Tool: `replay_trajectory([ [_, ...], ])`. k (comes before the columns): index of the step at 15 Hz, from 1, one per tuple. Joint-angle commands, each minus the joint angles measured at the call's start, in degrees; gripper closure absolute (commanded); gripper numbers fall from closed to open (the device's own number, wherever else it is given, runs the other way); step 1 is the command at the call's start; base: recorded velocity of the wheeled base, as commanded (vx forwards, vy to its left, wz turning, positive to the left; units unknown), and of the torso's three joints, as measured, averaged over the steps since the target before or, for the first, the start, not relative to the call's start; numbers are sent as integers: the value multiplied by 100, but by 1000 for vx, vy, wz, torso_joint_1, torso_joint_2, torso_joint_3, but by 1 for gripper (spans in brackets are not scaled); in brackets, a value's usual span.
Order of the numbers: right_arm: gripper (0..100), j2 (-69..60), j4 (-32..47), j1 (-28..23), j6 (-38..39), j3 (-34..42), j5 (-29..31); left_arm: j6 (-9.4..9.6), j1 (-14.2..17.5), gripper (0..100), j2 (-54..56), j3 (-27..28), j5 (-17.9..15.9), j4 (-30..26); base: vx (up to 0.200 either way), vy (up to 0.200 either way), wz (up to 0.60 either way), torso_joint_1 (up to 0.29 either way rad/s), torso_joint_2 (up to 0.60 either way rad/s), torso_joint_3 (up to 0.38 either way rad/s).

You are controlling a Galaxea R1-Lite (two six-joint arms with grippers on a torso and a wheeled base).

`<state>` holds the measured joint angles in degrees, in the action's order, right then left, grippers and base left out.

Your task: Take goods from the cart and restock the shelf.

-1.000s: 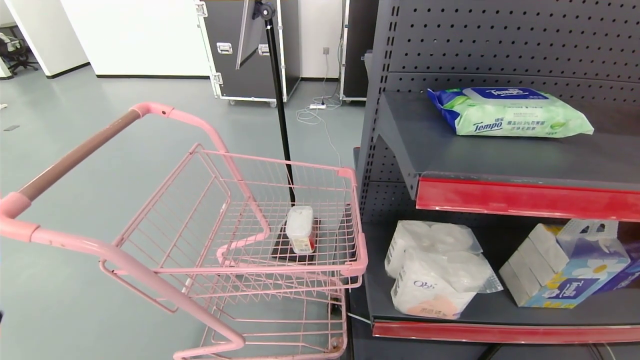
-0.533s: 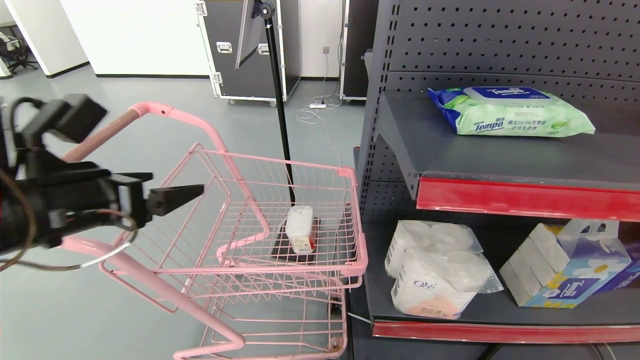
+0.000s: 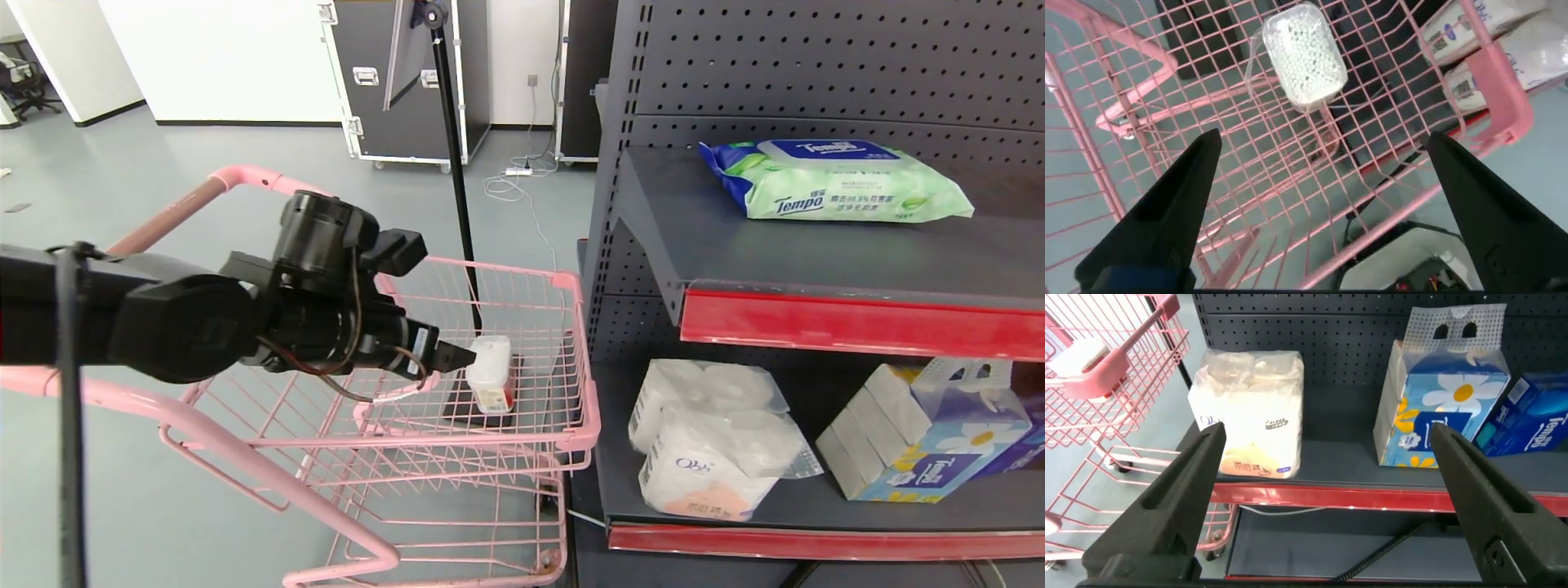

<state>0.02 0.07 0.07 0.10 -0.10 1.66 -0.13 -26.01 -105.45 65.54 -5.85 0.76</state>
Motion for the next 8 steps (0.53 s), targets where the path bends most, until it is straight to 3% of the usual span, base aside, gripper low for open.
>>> replay_trajectory([
  [1, 0, 6, 1, 1, -1, 1, 1, -13, -185, 0, -608, 302, 67, -32, 0, 0, 0, 0, 0, 0],
  [3, 0, 6, 1, 1, 8, 1, -8, -22, -360, 0, -846, 671, 111, -436, 0, 0, 0, 0, 0, 0],
  [5, 0, 6, 1, 1, -1, 1, 1, -39, -396, 0, -1127, 847, 374, -462, 0, 0, 0, 0, 0, 0],
  [8, 0, 6, -7, 1, -1, 1, 1, -365, -536, 0, -1443, 1146, 524, -489, 0, 0, 0, 0, 0, 0],
])
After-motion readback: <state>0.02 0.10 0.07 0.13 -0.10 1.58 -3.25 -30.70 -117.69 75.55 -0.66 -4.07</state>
